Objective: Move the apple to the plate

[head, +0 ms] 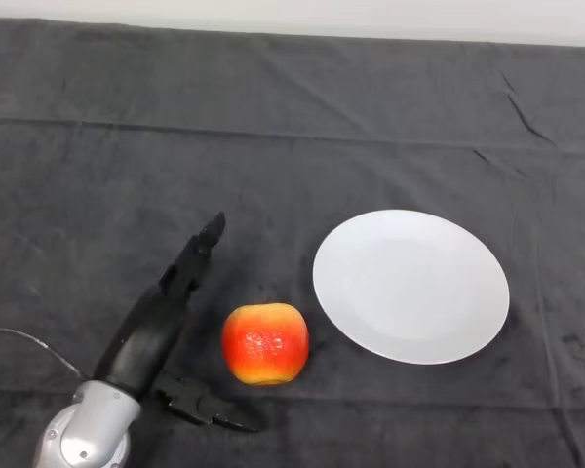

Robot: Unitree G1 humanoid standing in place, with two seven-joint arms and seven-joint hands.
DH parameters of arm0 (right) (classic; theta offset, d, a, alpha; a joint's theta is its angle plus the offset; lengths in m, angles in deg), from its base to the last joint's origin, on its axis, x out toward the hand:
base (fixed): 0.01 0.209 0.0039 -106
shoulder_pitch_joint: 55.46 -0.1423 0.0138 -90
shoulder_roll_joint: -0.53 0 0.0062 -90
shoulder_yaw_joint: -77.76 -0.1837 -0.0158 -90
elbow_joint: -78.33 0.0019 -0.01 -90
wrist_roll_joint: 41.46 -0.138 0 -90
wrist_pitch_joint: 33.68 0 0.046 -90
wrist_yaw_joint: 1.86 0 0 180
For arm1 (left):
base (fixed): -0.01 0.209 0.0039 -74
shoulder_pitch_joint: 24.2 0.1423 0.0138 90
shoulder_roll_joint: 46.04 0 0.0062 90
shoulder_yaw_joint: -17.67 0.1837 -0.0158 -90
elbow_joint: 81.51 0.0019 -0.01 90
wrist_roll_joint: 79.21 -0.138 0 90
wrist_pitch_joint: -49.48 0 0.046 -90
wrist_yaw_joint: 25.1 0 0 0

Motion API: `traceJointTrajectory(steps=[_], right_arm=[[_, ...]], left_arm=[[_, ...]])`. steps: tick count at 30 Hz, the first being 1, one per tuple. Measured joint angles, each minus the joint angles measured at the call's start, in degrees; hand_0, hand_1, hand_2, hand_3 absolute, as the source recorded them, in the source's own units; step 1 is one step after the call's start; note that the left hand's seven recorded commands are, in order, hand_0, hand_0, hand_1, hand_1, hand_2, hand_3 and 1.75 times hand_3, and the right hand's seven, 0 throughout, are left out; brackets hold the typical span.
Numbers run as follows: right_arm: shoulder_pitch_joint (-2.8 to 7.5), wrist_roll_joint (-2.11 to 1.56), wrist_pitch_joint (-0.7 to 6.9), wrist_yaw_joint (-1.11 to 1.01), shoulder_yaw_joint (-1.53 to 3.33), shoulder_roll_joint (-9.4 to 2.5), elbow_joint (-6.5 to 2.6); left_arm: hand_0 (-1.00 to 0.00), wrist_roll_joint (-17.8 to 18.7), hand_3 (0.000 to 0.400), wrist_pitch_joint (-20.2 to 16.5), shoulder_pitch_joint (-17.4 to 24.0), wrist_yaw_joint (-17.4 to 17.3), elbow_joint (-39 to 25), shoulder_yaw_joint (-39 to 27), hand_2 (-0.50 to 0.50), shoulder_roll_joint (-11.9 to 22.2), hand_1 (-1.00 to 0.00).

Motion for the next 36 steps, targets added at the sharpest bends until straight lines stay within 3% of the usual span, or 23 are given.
traceJointTrajectory(steps=[9,10,11,12,13,15,25,36], right_arm=[[-0.02,-0.01,-0.02,0.0,0.08,0.01,-0.01],[-0.02,-0.02,-0.02,0.0,0.09,0.01,0.0],[-0.02,-0.01,-0.02,-0.01,0.1,0.01,-0.01],[-0.02,-0.02,-0.02,0.0,0.11,0.01,-0.01],[-0.02,-0.02,-0.02,0.0,0.11,0.01,0.0],[-0.02,-0.03,-0.02,0.0,0.13,0.01,0.0],[-0.04,-0.04,-0.02,-0.01,0.18,0.01,-0.01],[-0.04,-0.05,-0.05,-0.01,0.21,0.01,-0.01]], left_arm=[[0.0,0.18,0.0,0.02,-3.53,1.8,1.82,2.68,0.0,-0.93,0.0],[-0.11,0.25,0.042,0.02,-3.99,2.04,2.63,3.17,-0.05,-0.93,0.0],[-0.76,0.37,0.306,0.02,-4.18,2.17,3.0,3.56,-0.38,-0.94,0.0],[-1.0,0.43,0.4,0.03,-4.2,2.41,3.16,3.78,-0.37,-0.99,-0.26],[-1.0,0.45,0.4,0.05,-4.22,2.64,3.36,4.06,-0.1,-1.03,-0.79],[-1.0,0.45,0.4,0.21,-4.33,2.93,4.24,4.16,0.0,-1.27,-1.0],[-1.0,0.44,0.4,0.29,-5.6,4.53,5.58,6.56,0.0,-1.55,-1.0],[-1.0,0.67,0.4,-0.9,-11.01,4.21,5.55,6.39,0.0,-1.41,-1.0]])
